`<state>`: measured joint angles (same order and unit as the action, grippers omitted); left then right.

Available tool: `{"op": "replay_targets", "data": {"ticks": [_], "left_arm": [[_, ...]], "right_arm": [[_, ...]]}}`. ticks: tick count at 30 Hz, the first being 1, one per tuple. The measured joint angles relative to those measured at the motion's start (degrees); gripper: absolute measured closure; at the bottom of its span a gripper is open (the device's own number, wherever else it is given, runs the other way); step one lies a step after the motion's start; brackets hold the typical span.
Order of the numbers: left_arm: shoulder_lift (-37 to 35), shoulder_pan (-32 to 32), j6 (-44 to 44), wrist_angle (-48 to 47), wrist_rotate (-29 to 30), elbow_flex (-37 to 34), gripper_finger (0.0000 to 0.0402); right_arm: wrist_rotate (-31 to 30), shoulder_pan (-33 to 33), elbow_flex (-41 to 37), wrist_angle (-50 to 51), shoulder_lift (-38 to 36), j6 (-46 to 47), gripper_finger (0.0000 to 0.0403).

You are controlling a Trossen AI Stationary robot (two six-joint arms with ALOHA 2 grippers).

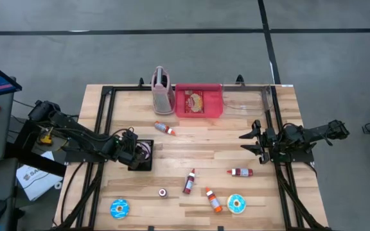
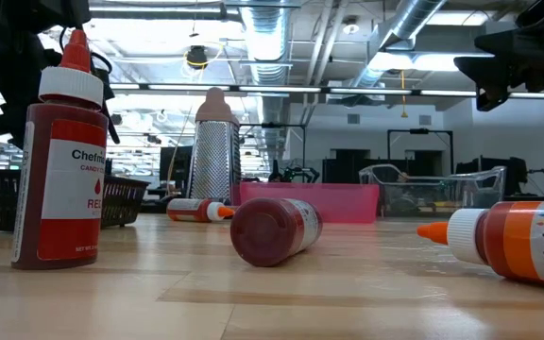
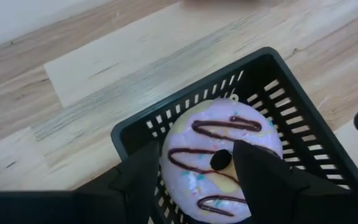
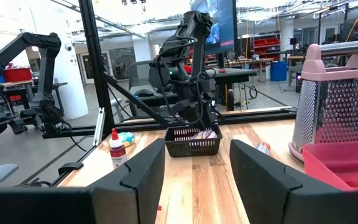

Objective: Pick & Place Food Item
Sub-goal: Put the blue donut into the black bin

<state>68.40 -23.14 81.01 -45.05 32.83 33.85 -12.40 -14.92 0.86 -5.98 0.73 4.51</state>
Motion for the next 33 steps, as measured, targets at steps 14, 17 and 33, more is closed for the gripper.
{"op": "replay_targets", "data": {"ticks": [14,17,33], "left_arm": [[-10.14,-1.73,-13.73,9.14,-4.29,4.81,0.0198],[-10.59,-3.48,-14.86,16.92,-8.80,4.83,0.0202],[9.41,-10.32,-15.67,-13.14,-23.13,26.92,0.0251]], "right_arm": [[-0.07,0.00,0.00,-0.02,0.00,0.00,0.0228],[-0.08,0.00,0.00,0.01,0.01,-0.24,0.0228],[-2.64,2.03,0.00,-4.79,-0.02,-3.04,0.0228]]}}
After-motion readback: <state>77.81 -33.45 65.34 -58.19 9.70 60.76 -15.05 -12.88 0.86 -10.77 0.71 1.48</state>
